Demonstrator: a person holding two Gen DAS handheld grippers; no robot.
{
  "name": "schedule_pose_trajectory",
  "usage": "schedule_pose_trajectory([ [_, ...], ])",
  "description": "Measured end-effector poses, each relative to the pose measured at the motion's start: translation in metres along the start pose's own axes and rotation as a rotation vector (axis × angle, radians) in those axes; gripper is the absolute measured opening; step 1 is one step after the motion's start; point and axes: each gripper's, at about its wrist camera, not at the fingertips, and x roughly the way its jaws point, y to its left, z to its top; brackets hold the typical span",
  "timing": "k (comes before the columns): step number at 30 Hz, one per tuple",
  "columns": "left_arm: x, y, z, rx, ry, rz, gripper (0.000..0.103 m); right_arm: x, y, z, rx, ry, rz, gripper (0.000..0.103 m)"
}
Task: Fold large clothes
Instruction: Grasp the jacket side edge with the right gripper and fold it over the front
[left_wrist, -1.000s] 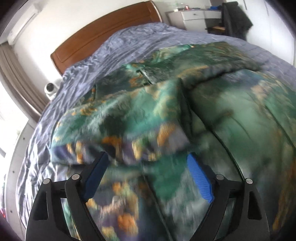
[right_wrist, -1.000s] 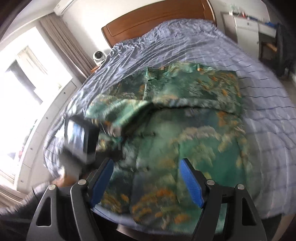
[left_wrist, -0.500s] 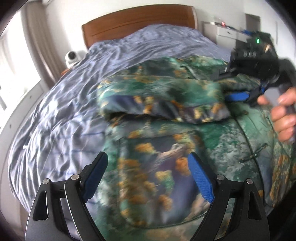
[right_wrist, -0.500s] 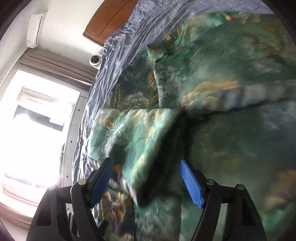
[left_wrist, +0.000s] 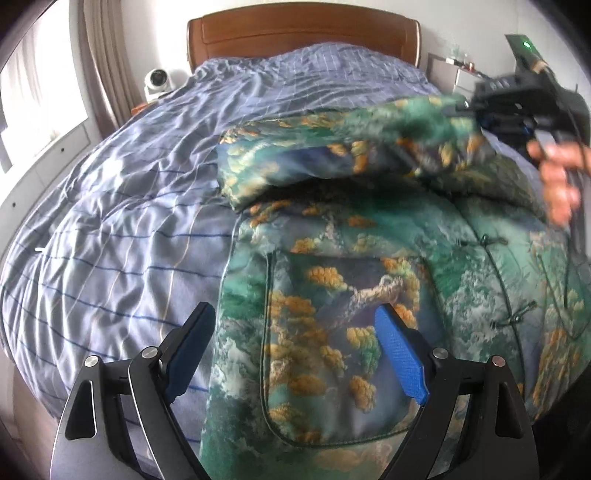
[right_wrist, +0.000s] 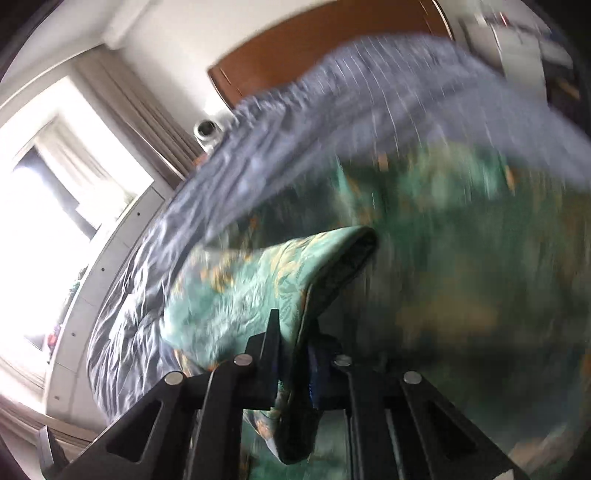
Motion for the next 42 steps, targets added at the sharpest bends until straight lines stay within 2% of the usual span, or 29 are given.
schedule_pose_trajectory([
  [4,-0.002,0.003,0.006,-0.012,-0.012,-0.01,0.089,0.02,-0.011,0.047,-0.061,-0.043,-0.085,0.012],
  [6,-0.002,0.004,0.007,-0.013,-0.009,-0.012,0.089,0.036,-0.028,0.057,-0.072,-0.025,-0.119,0.012],
  [8,-0.001,0.005,0.007,-0.008,-0.004,-0.007,0.089,0.054,-0.043,0.058,-0.058,0.008,-0.141,0.012],
  [13,0.008,0.01,0.01,0.007,0.031,0.013,0.089,0.094,-0.077,0.036,-0.029,0.088,-0.179,0.013],
  [18,0.017,0.013,0.029,0.028,0.038,0.025,0.089,0.095,-0.08,0.032,-0.052,0.099,-0.177,0.032],
  [20,0.021,0.017,0.043,0.014,0.029,0.015,0.089,0.085,-0.078,0.033,-0.076,0.096,-0.182,0.032],
  [23,0.033,0.021,0.078,0.011,0.02,-0.001,0.089,0.06,-0.062,0.031,-0.167,0.041,-0.208,0.032],
  [26,0.059,0.018,0.116,0.025,0.024,-0.009,0.089,0.04,-0.04,0.026,-0.257,-0.02,-0.181,0.032],
  [28,0.083,0.015,0.136,0.023,0.055,-0.045,0.089,0.04,-0.03,0.023,-0.283,-0.018,-0.123,0.032],
  [30,0.113,0.008,0.153,0.027,0.079,-0.061,0.089,0.048,-0.026,0.018,-0.295,0.008,-0.079,0.032],
  [32,0.143,0.002,0.161,0.039,0.126,-0.041,0.088,0.06,-0.025,0.012,-0.301,0.034,-0.075,0.032],
  [36,0.198,-0.002,0.153,0.032,0.248,-0.013,0.089,0.089,-0.047,0.003,-0.206,0.138,-0.082,0.032],
  [39,0.2,-0.007,0.15,0.058,0.238,0.012,0.092,0.094,-0.054,0.001,-0.18,0.158,-0.071,0.032],
  [42,0.188,-0.004,0.161,0.04,0.236,-0.006,0.092,0.097,-0.054,0.003,-0.181,0.176,-0.074,0.032],
])
